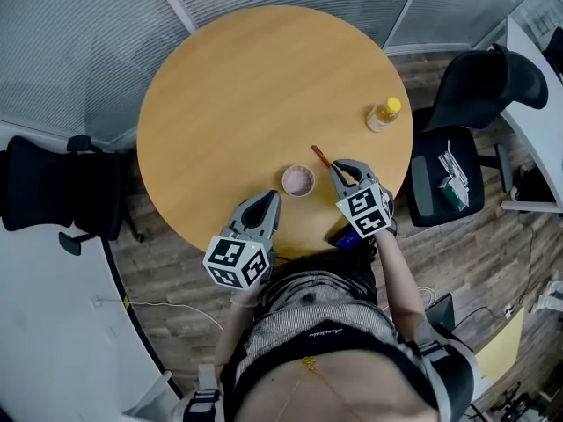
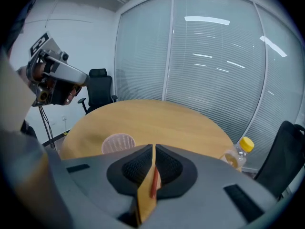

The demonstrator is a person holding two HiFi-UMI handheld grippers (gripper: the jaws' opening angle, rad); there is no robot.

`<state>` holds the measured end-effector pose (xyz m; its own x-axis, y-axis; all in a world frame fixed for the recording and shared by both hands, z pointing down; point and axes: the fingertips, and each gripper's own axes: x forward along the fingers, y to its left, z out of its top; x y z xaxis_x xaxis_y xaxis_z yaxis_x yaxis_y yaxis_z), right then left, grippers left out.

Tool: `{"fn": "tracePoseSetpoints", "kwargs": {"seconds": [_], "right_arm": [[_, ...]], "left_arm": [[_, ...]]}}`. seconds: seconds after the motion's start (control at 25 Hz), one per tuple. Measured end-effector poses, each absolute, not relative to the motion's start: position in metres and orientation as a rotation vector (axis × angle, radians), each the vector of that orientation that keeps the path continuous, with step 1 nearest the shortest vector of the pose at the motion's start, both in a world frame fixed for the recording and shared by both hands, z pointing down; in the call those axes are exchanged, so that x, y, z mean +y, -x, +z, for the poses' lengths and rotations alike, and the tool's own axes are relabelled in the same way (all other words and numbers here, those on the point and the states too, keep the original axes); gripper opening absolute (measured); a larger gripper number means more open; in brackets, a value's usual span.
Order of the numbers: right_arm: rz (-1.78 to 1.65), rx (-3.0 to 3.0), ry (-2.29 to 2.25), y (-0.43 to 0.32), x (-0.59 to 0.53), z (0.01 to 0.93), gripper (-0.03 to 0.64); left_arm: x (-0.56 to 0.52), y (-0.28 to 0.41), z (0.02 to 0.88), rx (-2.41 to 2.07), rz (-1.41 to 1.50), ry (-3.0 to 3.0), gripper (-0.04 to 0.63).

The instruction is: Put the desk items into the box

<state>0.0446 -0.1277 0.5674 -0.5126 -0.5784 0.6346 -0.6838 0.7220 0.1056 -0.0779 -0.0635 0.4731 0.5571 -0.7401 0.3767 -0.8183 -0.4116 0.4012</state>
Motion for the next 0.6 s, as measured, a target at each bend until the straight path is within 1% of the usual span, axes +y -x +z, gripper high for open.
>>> {"fn": "tracePoseSetpoints", "kwargs": {"seconds": [0.6], "right_arm": [[0.282, -2.154, -0.840, -0.049, -0.141, 0.632, 0.032]], "left_arm": [[-0.068, 0.080, 0.483, -1.242, 0.197, -2.222, 0.018]]}}
